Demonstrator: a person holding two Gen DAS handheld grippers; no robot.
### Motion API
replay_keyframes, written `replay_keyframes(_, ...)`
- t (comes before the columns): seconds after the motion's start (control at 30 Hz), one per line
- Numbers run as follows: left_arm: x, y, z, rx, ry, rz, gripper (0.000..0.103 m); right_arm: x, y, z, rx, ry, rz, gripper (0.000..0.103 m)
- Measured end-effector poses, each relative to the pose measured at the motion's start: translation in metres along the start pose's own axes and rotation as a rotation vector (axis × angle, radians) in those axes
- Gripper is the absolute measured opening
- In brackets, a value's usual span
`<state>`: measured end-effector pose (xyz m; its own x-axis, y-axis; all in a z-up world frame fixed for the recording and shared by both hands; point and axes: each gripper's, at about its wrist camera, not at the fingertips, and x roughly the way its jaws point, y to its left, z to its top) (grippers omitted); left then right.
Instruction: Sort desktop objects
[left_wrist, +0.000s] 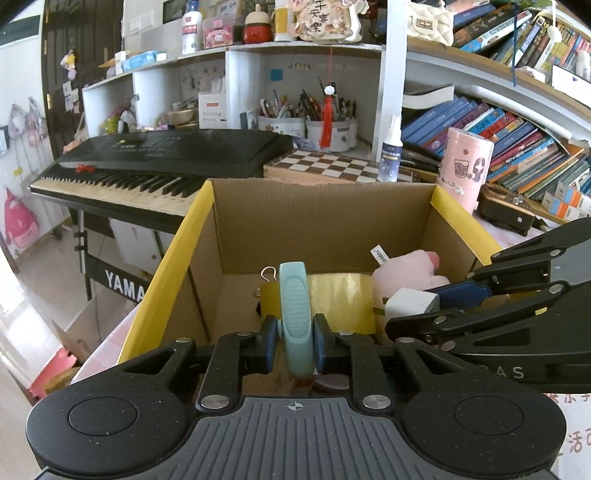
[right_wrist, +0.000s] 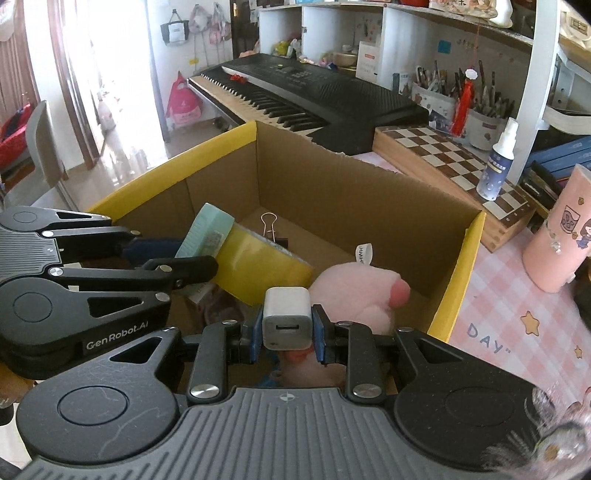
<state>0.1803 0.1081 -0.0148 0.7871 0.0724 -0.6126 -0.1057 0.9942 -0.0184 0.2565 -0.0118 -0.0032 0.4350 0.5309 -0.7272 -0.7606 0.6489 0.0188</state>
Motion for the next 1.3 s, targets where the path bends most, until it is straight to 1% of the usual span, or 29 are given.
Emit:
replay_keyframes(0.07,-0.001,0.000,0.000,-0.006,-0.006,-0.002,0.033,0.001,0.000,0.001,0.002,0.001,-0.003,0.025)
replay_keyframes(0.2,-0.009,0.001,-0.003,-0.022,-0.035,0.004,0.036,-0.001,0.001,0.001,0.018,-0.009,-0.007,0.027)
replay_keyframes(0.33,-0.019,0.003,-0.004,-0.035,-0.065,0.015,0.044,-0.008,0.002,-0.002,0.042,-0.032,-0.012,0.030)
replay_keyframes(0.47,-0.030,0.006,-0.004,-0.052,-0.093,0.011,0.050,-0.020,0.006,-0.005,0.059,-0.067,-0.028,0.034)
replay_keyframes(0.63,-0.045,0.004,-0.005,-0.055,-0.128,0.000,0.051,-0.037,0.010,-0.010,0.085,-0.114,-0.056,0.034)
replay_keyframes(0.73,-0.056,0.002,-0.006,-0.059,-0.157,-0.006,0.052,-0.049,0.012,-0.014,0.105,-0.149,-0.083,0.034)
replay_keyframes(0.77,-0.059,0.002,-0.006,-0.059,-0.164,-0.008,0.056,-0.054,0.012,-0.016,0.112,-0.161,-0.093,0.034)
replay_keyframes(0.8,-0.063,0.001,-0.007,-0.061,-0.175,-0.009,0.058,-0.059,0.013,-0.018,0.120,-0.175,-0.105,0.034)
replay_keyframes(1.0,-0.082,-0.004,-0.013,-0.047,-0.219,-0.030,0.060,-0.086,0.019,-0.034,0.173,-0.242,-0.178,0.035)
replay_keyframes(1.03,-0.085,-0.004,-0.014,-0.044,-0.224,-0.033,0.062,-0.091,0.021,-0.037,0.183,-0.251,-0.190,0.035)
replay_keyframes(1.07,-0.088,-0.005,-0.016,-0.040,-0.229,-0.036,0.066,-0.095,0.022,-0.041,0.194,-0.260,-0.203,0.036)
replay_keyframes(1.13,-0.093,-0.007,-0.020,-0.032,-0.239,-0.045,0.068,-0.102,0.025,-0.047,0.217,-0.277,-0.235,0.038)
replay_keyframes(1.3,-0.106,-0.009,-0.030,-0.012,-0.238,-0.073,0.069,-0.121,0.034,-0.068,0.281,-0.308,-0.312,0.039)
